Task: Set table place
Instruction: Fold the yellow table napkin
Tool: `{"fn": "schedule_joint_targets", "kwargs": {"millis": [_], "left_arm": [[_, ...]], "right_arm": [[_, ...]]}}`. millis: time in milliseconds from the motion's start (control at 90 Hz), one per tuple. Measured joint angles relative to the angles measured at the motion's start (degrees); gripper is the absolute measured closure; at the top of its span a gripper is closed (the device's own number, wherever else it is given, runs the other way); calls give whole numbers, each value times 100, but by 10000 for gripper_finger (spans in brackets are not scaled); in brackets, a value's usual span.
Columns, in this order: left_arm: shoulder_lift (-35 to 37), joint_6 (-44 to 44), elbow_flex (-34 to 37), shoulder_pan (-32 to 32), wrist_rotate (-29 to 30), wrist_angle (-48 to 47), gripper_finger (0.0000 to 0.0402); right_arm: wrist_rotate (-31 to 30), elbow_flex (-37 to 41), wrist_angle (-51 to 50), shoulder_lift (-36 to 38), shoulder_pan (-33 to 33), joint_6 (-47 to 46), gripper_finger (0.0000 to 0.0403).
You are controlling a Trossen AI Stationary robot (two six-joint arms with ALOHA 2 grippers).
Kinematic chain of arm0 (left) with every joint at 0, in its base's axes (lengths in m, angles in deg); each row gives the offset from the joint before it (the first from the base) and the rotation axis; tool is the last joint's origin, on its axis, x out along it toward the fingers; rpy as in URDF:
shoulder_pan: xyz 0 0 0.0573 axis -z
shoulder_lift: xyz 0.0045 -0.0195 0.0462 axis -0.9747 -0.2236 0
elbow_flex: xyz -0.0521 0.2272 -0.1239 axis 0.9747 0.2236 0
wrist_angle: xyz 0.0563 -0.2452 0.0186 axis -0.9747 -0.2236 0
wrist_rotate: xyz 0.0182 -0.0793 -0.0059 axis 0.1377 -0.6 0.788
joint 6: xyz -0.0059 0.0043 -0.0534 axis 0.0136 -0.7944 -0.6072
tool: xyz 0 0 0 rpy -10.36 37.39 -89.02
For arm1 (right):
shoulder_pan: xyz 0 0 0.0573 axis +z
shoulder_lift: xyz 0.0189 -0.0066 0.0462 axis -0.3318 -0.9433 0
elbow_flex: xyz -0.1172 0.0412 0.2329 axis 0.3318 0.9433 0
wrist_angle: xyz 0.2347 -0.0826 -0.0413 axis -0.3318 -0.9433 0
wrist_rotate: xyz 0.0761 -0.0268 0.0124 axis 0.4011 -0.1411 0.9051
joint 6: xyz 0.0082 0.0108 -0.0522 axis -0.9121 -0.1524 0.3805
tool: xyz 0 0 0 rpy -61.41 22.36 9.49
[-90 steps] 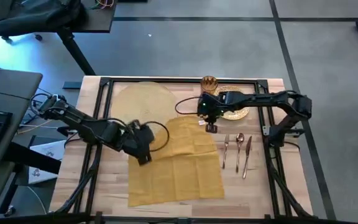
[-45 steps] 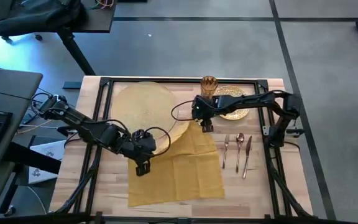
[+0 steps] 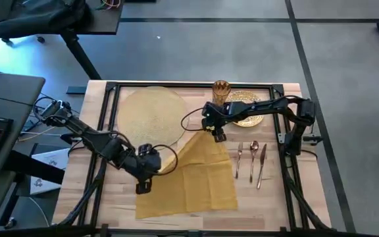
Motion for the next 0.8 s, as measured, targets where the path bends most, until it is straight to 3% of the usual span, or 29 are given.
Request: {"fn": "schedule_joint_targets", "kwargs": {"millis": [211,422,556,800], "left_arm": [[-2,-112,0,116,32,-98,402],[-2,-32,0,170,-12,-97,401],[-2,-28,0,168,-27,-97,402],[-2,-61,0,168,-44,-99,401]], "right_arm": [[-290,-330,-331,0,59,-44,229],[437,-603,-417,-89,-223,-85,207],[991,-744,-982,-369,-506,1,196],[1031,-770,-1329,-693,-632,529,220]]}}
